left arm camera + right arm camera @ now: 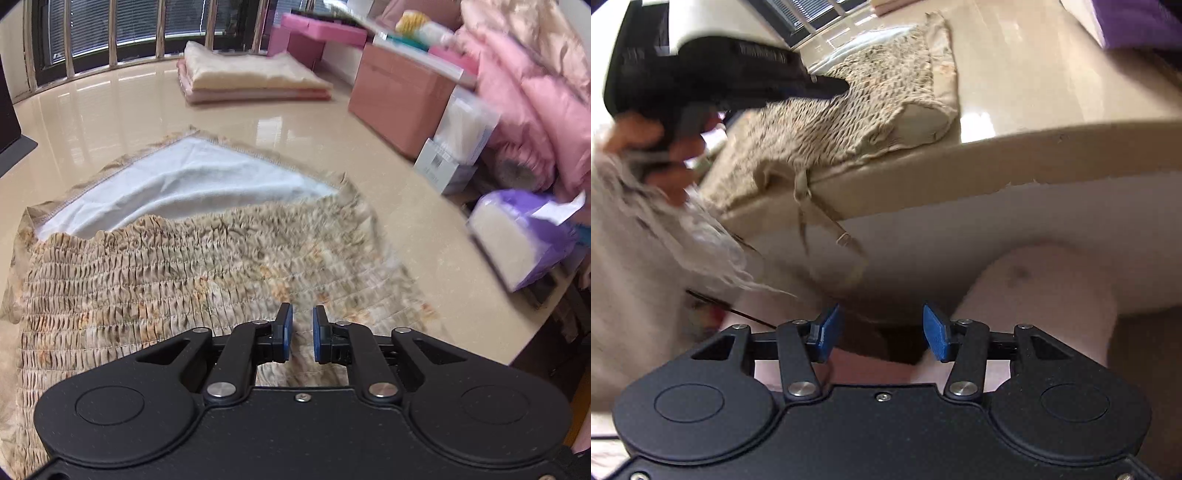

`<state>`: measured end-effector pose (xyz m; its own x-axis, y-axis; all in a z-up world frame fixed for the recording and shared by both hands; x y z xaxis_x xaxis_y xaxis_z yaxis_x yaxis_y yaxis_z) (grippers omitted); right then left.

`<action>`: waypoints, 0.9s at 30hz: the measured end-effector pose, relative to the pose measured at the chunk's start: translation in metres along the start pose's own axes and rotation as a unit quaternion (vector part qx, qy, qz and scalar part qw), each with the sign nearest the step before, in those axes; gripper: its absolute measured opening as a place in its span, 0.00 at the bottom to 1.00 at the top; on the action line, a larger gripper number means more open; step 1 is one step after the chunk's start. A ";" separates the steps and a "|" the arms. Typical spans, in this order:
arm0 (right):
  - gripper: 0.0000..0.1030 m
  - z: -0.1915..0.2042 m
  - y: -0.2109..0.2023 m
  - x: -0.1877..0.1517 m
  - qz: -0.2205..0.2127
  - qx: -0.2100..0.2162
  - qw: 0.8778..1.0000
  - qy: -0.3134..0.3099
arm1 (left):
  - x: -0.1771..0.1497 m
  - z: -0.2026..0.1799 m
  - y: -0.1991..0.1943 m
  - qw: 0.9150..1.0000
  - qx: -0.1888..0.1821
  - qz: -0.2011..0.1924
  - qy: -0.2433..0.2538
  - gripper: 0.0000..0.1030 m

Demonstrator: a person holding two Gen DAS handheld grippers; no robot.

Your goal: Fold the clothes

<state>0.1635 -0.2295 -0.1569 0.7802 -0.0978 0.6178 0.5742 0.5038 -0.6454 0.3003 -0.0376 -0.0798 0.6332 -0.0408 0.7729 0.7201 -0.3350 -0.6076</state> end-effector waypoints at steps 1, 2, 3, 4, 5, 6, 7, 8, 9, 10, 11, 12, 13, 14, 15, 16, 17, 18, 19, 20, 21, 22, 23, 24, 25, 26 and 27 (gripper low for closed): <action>0.51 0.004 0.001 -0.001 -0.002 -0.005 1.000 -0.010 | 0.002 -0.001 -0.013 1.000 -0.005 -0.016 0.000 0.25; 0.51 0.007 0.003 -0.001 -0.001 -0.005 1.000 -0.016 | 0.001 0.001 -0.028 0.999 -0.005 -0.033 0.002 0.34; 0.51 0.008 0.005 -0.002 0.000 -0.003 1.000 -0.019 | -0.003 0.003 -0.046 0.999 0.000 -0.051 0.005 0.54; 0.51 0.010 0.009 -0.003 0.002 0.000 1.000 -0.022 | -0.007 0.006 -0.064 0.998 0.005 -0.068 0.008 0.74; 0.51 0.011 0.014 -0.003 0.004 0.002 1.000 -0.025 | -0.010 0.009 -0.082 0.996 0.010 -0.086 0.010 0.80; 0.51 0.012 0.019 -0.003 0.004 0.001 1.000 -0.025 | -0.014 0.012 -0.100 0.994 0.015 -0.103 0.013 0.87; 0.51 0.013 0.023 -0.003 0.004 -0.001 1.000 -0.026 | -0.018 0.015 -0.117 0.992 0.020 -0.121 0.016 0.91; 0.51 0.013 0.026 -0.003 0.003 -0.001 1.000 -0.024 | -0.025 0.020 -0.135 0.991 0.025 -0.134 0.018 0.92; 0.51 0.013 0.029 -0.004 0.003 0.000 1.000 -0.021 | -0.033 0.027 -0.148 0.989 0.035 -0.140 0.017 0.96; 0.51 0.012 0.032 -0.004 0.001 0.000 1.000 -0.015 | -0.042 0.034 -0.159 0.989 0.047 -0.143 0.015 0.97; 0.51 0.011 0.035 -0.005 -0.002 0.000 1.000 -0.008 | -0.050 0.042 -0.170 0.988 0.059 -0.145 0.013 0.97; 0.51 0.010 0.039 -0.006 -0.004 0.000 1.000 -0.001 | -0.060 0.050 -0.179 0.986 0.076 -0.144 0.012 0.98; 0.51 0.009 0.042 -0.006 -0.007 0.000 1.000 0.007 | -0.069 0.057 -0.185 0.985 0.098 -0.140 0.010 0.99; 0.51 0.007 0.046 -0.007 -0.010 0.001 1.000 0.014 | -0.078 0.065 -0.187 0.984 0.116 -0.134 0.003 0.99; 0.51 0.006 0.049 -0.008 -0.013 0.001 1.000 0.021 | -0.087 0.074 -0.189 0.983 0.133 -0.128 -0.008 0.99; 0.51 0.005 0.053 -0.009 -0.016 0.001 0.999 0.028 | -0.097 0.082 -0.188 0.982 0.144 -0.118 -0.022 0.99; 0.51 0.004 0.056 -0.009 -0.018 0.001 0.999 0.035 | -0.106 0.089 -0.185 0.982 0.149 -0.107 -0.038 0.99; 0.51 0.002 0.059 -0.010 -0.021 0.001 0.999 0.042 | -0.116 0.096 -0.181 0.982 0.155 -0.096 -0.054 0.99; 0.51 0.001 0.063 -0.011 -0.024 0.001 0.999 0.049 | -0.124 0.101 -0.176 0.981 0.159 -0.085 -0.067 0.99; 0.51 0.000 0.066 -0.011 -0.027 0.001 0.998 0.056 | -0.132 0.103 -0.170 0.981 0.163 -0.075 -0.075 0.99; 0.51 -0.002 0.070 -0.012 -0.029 0.001 0.998 0.063 | -0.140 0.105 -0.163 0.981 0.165 -0.066 -0.080 0.97; 0.51 -0.003 0.073 -0.013 -0.032 0.001 0.997 0.070 | -0.145 0.106 -0.156 0.981 0.166 -0.056 -0.084 0.97; 0.51 -0.004 0.077 -0.014 -0.035 0.001 0.996 0.077 | -0.150 0.106 -0.148 0.981 0.167 -0.045 -0.087 0.95; 0.51 -0.005 0.080 -0.014 -0.038 0.001 0.996 0.084 | -0.154 0.105 -0.141 0.981 0.169 -0.037 -0.088 0.93; 0.51 -0.007 0.083 -0.015 -0.040 0.001 0.995 0.091 | -0.158 0.104 -0.134 0.981 0.170 -0.029 -0.089 0.91; 0.51 -0.008 0.086 -0.016 -0.040 -0.004 0.995 0.096 | -0.161 0.104 -0.128 0.981 0.172 -0.024 -0.088 0.89; 0.51 -0.008 0.089 -0.016 -0.039 -0.011 0.994 0.099 | -0.163 0.103 -0.122 0.981 0.175 -0.021 -0.086 0.85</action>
Point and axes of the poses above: each gripper's, at about its wrist camera, not at the fingertips, and y roughly the way its jaws point, z to its left, x to its top, the point moved 1 cm from there along y, roughly the way its jaws point, and after that the axes turned 10 degrees about -z, right-handed, at the moved point
